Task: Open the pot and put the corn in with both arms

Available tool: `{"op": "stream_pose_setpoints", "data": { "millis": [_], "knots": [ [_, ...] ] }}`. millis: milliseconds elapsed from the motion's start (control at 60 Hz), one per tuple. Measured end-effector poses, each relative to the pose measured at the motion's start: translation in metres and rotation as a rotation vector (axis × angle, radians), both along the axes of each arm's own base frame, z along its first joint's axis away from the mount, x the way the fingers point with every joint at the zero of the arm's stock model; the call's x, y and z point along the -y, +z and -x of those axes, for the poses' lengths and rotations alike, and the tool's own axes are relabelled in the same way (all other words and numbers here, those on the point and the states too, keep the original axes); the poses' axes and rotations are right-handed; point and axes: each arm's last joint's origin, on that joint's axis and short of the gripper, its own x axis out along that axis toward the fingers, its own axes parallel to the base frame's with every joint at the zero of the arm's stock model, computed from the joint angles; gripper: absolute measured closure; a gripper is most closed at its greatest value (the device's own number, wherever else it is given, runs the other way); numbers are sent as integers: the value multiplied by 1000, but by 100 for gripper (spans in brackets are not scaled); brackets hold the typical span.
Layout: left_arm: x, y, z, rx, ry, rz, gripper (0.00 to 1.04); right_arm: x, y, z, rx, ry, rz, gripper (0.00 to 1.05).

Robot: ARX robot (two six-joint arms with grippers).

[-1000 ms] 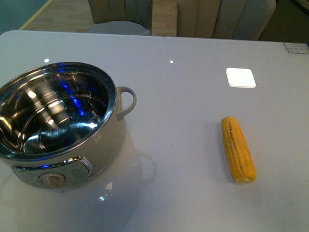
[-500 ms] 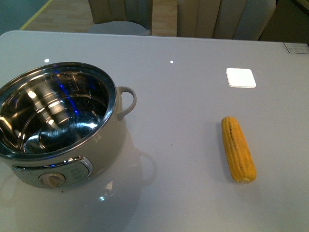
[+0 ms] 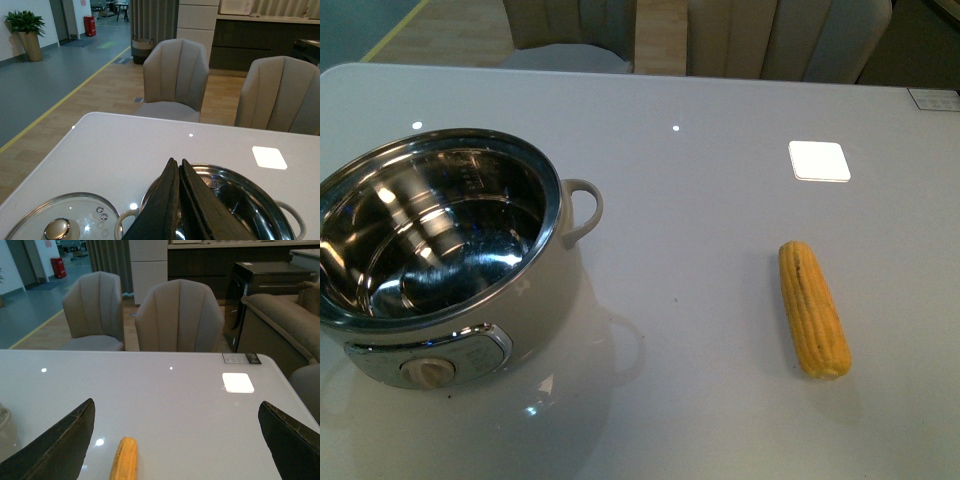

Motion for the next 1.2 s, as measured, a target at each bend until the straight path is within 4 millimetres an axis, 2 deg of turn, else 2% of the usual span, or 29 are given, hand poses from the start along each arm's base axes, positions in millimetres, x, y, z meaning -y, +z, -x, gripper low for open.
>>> {"op": "stream_pose_setpoints", "data": {
  "millis": [183, 283, 1050, 1200],
  "knots": [
    [13, -5, 10, 3, -10, -3, 101, 0, 0, 0, 0, 0, 0, 9],
    [13, -11, 14, 11, -5, -3, 101, 0, 0, 0, 0, -1, 0, 9],
    [13, -10, 34, 21, -3, -3, 101, 0, 0, 0, 0, 0, 0, 9],
    [13, -13, 45, 15, -3, -3, 101, 0, 0, 0, 0, 0, 0, 9]
  ]
}}
